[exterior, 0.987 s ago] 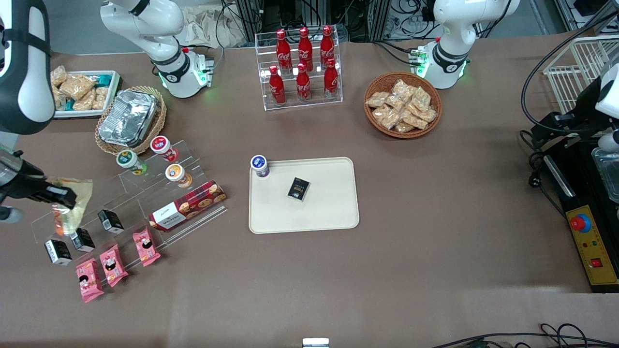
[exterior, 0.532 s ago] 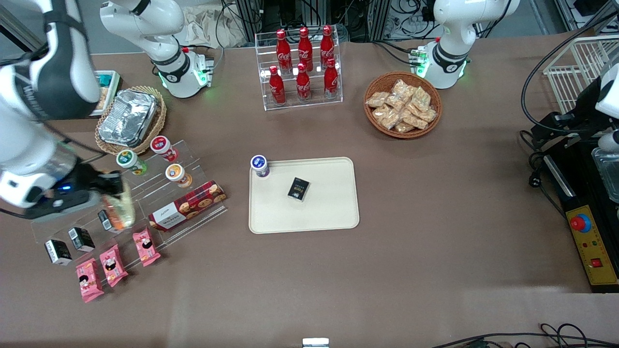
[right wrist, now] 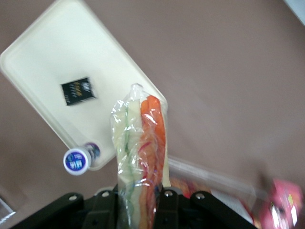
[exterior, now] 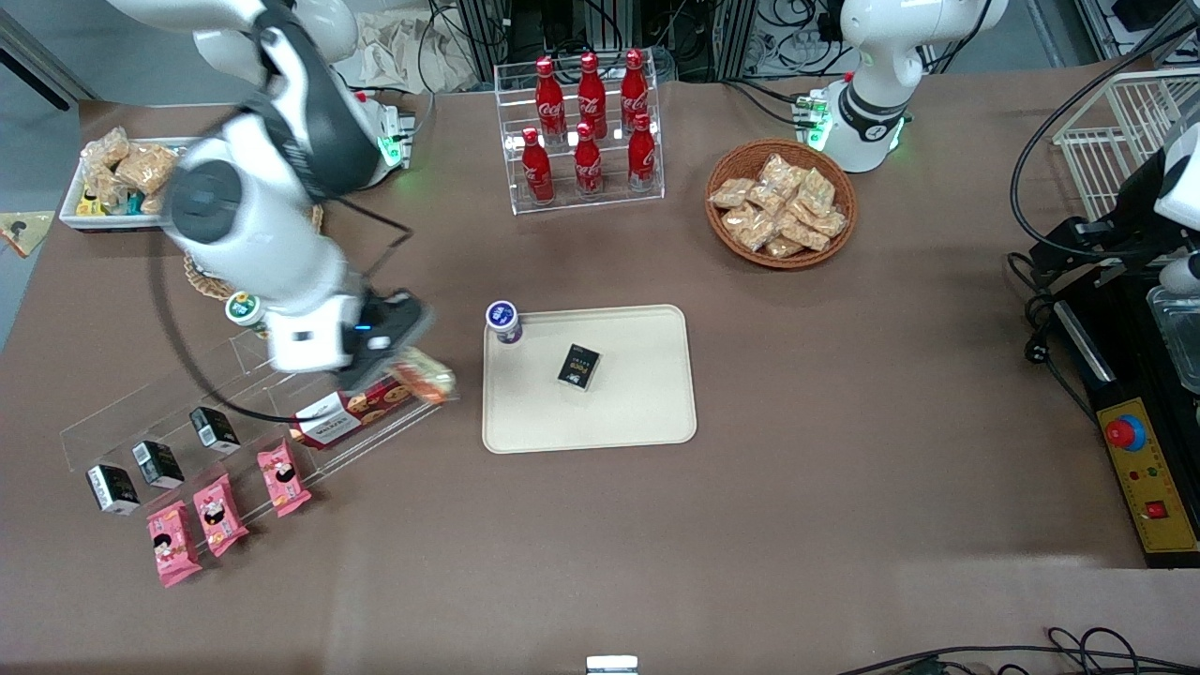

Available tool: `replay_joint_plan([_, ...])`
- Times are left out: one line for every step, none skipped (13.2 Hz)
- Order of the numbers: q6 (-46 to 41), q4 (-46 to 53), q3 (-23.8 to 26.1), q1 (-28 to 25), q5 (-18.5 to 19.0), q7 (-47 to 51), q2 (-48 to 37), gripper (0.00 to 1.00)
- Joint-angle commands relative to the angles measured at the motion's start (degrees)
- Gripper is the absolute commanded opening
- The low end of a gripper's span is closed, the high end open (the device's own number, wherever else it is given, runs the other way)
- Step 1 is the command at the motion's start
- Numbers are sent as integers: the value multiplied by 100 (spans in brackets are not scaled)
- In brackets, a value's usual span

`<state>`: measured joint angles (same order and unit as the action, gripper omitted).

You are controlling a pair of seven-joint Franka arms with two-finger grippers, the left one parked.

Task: Place sandwich on tray
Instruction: 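Carry the held sandwich over to the cream tray, then lower the sandwich onto the tray beside the black packet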

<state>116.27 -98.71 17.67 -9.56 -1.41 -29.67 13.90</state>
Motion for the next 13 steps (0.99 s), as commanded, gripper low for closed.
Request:
replay_joint_plan([998, 221, -9, -378, 105, -575, 953, 0])
replay_joint_plan([1272, 238, -9, -510, 228, -714, 1235, 0])
replay_joint_plan([1510, 447, -9, -668, 342, -846, 1525, 0])
replay_joint_plan([1582, 745, -18, -809, 448, -926, 1850, 0])
replay_joint_plan([1617, 992, -18, -923, 588, -1066, 2149, 0])
replay_joint_plan([1653, 1264, -18, -1020, 702, -1198, 2421, 0])
replay_joint_plan([1696, 1519, -35, -1195, 799, -1286, 2659, 0])
replay_joint_plan([1766, 1608, -61, -1327, 861, -1278, 2809, 0])
replay_joint_plan([1898, 1618, -122, -1424, 897, -1261, 2880, 0])
replay_joint_plan([2012, 1618, -262, -1504, 897, -1261, 2986, 0])
replay_joint_plan([2092, 1644, -342, -1600, 897, -1243, 3048, 0])
replay_joint_plan([2179, 1653, -447, -1679, 897, -1191, 3135, 0])
replay_joint_plan([2293, 1653, -500, -1767, 897, -1130, 3206, 0])
